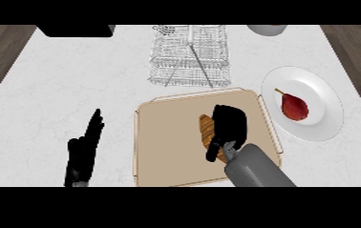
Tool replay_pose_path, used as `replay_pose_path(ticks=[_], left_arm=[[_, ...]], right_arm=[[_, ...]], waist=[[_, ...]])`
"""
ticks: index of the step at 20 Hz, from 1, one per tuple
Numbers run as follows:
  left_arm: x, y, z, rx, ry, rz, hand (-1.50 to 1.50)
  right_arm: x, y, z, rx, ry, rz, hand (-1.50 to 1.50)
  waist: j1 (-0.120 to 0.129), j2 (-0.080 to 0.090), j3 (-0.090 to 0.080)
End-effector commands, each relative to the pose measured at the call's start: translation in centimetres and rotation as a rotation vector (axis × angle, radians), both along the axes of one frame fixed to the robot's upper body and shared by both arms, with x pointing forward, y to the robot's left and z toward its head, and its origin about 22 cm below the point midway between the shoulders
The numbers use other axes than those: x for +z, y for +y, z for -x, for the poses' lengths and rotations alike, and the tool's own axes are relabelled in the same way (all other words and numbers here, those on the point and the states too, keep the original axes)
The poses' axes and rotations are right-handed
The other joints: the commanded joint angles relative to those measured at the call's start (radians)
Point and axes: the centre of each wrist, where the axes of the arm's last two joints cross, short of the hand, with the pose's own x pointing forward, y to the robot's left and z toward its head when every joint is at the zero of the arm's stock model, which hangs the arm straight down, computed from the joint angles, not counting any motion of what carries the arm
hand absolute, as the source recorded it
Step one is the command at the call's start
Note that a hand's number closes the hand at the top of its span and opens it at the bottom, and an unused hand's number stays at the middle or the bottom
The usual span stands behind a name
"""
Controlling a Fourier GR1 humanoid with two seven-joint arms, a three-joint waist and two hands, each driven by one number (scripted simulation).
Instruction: Pick the croissant from the tray and place it in the tiered basket
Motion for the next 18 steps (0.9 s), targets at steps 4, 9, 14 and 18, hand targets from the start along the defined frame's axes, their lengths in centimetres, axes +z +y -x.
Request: replay_pose_path(ticks=[4,9,14,18], left_arm=[[0.4,0.1,0.7,-0.009,-0.003,-0.002,0.00],[0.3,1.5,0.9,0.008,-0.004,-0.008,0.00],[0.0,0.6,0.9,0.040,0.011,0.000,0.00],[1.3,0.4,-0.8,0.008,0.010,0.018,0.00]], right_arm=[[3.9,-11.5,-4.9,0.278,-0.078,-0.128,1.50],[8.5,-13.4,-4.7,0.227,-0.223,-0.352,1.50],[16.4,-15.2,-3.7,0.218,-0.413,-0.529,1.50],[21.5,-16.7,-2.1,0.264,-0.600,-0.514,1.50]], waist=[[0.010,0.014,0.005],[-0.012,0.005,0.003],[-0.034,-0.002,0.002],[-0.028,0.002,0.003]])
